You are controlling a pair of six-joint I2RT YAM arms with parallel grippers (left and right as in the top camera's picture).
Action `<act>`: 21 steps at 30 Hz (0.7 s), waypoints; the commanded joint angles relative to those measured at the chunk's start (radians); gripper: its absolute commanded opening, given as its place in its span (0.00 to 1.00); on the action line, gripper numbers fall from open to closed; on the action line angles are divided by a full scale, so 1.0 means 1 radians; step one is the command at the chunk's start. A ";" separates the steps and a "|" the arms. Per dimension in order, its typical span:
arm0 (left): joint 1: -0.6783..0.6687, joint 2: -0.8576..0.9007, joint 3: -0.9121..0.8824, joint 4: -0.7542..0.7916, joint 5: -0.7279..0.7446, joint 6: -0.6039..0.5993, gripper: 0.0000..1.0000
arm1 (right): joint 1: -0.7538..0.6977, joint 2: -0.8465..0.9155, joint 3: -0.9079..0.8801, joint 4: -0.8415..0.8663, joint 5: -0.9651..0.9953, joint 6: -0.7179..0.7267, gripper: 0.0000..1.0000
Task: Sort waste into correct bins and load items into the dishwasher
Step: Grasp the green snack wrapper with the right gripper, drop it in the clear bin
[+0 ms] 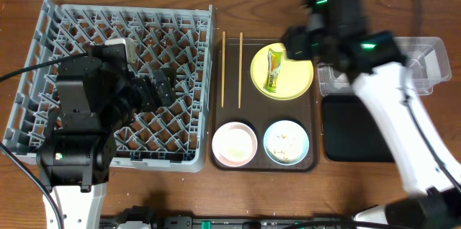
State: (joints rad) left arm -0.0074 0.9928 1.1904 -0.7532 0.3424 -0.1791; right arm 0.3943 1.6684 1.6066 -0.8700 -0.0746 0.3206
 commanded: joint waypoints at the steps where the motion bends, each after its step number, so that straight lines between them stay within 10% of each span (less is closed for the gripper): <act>1: 0.002 -0.008 0.025 0.003 -0.018 0.022 1.00 | 0.065 0.132 -0.048 0.010 0.232 0.113 0.51; 13: 0.002 -0.007 0.025 -0.001 -0.018 0.022 1.00 | 0.061 0.494 -0.050 0.188 0.141 0.181 0.40; 18: 0.002 -0.007 0.025 -0.002 -0.018 0.022 1.00 | 0.038 0.489 -0.048 0.165 0.139 0.181 0.01; 21: 0.002 -0.007 0.025 -0.002 -0.018 0.022 1.00 | 0.016 0.425 -0.047 0.158 0.106 0.181 0.01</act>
State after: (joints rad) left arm -0.0074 0.9924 1.1904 -0.7544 0.3336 -0.1783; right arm 0.4370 2.1521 1.5574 -0.7067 0.0528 0.4904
